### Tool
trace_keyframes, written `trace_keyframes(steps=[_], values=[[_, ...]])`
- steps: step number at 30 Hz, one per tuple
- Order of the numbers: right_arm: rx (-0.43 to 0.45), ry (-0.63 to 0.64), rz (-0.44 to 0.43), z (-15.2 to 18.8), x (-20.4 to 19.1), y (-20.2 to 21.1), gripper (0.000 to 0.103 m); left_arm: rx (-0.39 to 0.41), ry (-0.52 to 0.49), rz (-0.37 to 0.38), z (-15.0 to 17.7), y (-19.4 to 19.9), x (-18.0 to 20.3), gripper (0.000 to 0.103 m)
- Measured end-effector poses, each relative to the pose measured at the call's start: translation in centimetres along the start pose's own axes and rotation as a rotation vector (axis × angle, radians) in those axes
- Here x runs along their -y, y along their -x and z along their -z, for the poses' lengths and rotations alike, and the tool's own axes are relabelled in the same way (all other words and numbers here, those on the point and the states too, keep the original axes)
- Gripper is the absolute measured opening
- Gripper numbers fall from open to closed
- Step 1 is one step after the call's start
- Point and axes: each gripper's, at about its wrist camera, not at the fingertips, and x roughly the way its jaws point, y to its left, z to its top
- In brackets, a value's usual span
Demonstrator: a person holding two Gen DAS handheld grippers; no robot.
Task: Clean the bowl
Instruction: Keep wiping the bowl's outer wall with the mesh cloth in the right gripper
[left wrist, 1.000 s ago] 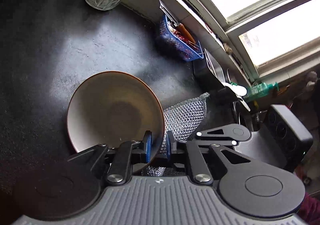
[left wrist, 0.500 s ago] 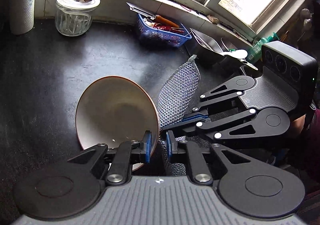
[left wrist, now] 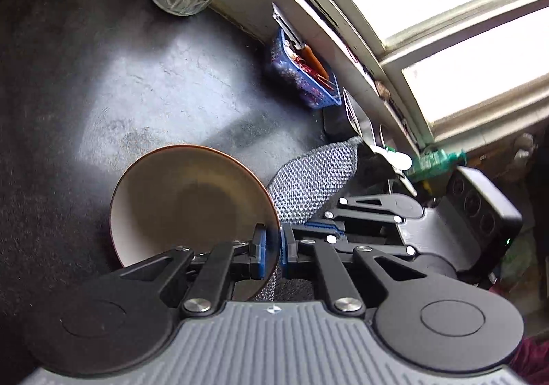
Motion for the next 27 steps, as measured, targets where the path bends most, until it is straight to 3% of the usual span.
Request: trace_keyframes(steps=[7,11,17,24,27], values=[[-0.026,0.022,-0.036,0.8,-1.8,-0.6,0.003,0.105,0.212,0.041,-0.1,0.0,-1.9,0.008],[-0.061,0.047,-0.053,1.4,-3.1,-1.9,0.003,0.145,0.281,0.057,0.0,-0.4,-2.4,0.008],[-0.083,0.051,-0.073,1.9,-3.7,-2.7,0.003,0.110,0.169,0.020,-0.5,-0.7,-1.3,0.008],[-0.033,-0.011,-0.047,1.8,-1.7,-0.7,0.003,0.066,0.046,-0.004,-0.8,-1.0,-0.3,0.008],[-0.006,-0.043,-0.030,1.7,-0.7,0.4,0.003,0.032,-0.061,-0.032,-0.9,-1.1,0.7,0.008]])
